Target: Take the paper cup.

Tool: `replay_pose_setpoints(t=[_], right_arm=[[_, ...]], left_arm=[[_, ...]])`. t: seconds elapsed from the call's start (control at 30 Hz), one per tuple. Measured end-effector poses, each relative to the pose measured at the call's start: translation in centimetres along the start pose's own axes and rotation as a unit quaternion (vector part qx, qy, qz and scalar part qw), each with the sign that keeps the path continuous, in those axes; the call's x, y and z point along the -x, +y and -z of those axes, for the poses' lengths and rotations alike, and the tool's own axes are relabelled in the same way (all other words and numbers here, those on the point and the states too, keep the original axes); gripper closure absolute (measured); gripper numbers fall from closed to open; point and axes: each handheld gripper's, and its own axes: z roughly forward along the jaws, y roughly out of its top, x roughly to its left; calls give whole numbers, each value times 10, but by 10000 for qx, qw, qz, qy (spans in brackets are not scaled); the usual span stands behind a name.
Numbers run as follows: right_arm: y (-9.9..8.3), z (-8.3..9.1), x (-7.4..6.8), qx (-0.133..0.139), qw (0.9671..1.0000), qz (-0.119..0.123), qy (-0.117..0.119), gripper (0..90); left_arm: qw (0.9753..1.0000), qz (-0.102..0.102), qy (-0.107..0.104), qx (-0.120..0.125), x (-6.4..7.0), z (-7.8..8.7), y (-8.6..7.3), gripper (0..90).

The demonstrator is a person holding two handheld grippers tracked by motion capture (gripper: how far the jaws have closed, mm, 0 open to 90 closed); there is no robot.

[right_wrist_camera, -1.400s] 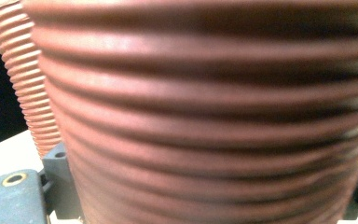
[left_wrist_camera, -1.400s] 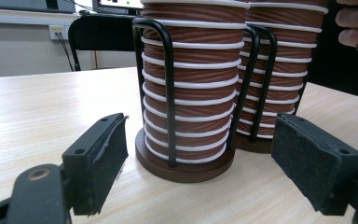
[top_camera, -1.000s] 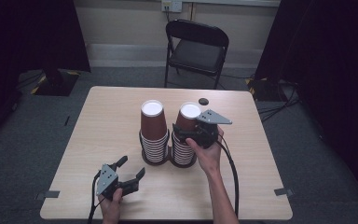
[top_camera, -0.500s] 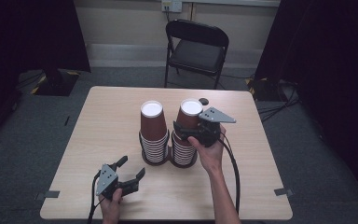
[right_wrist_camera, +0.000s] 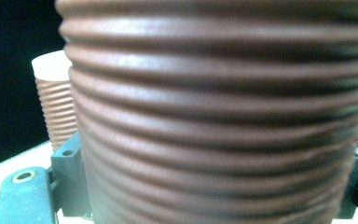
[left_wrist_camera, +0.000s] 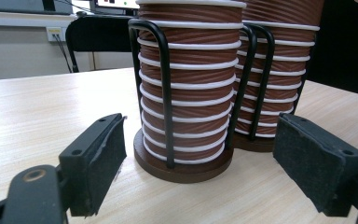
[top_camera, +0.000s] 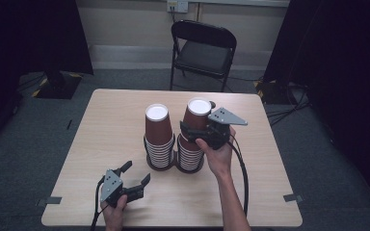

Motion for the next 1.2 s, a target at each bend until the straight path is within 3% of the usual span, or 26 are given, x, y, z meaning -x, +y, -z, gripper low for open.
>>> replay_pose_setpoints(t=[0.23, 0.67, 0.83, 1.2], right_arm=[[8, 4, 1, 145, 9999, -58, 12, 133], [23, 12, 3, 327, 9994, -105, 67, 135], [32, 15, 4, 478, 9988, -119, 66, 135], [41, 21, 6, 535, 9983, -206, 65, 140]], left_arm=[[9999, 125, -40, 27, -3, 1, 0, 161], [10000, 56, -76, -29, -2, 0, 0, 163], [9999, 72, -83, -35, -2, 0, 0, 162], [9999, 140, -32, -11, -3, 0, 0, 163]])
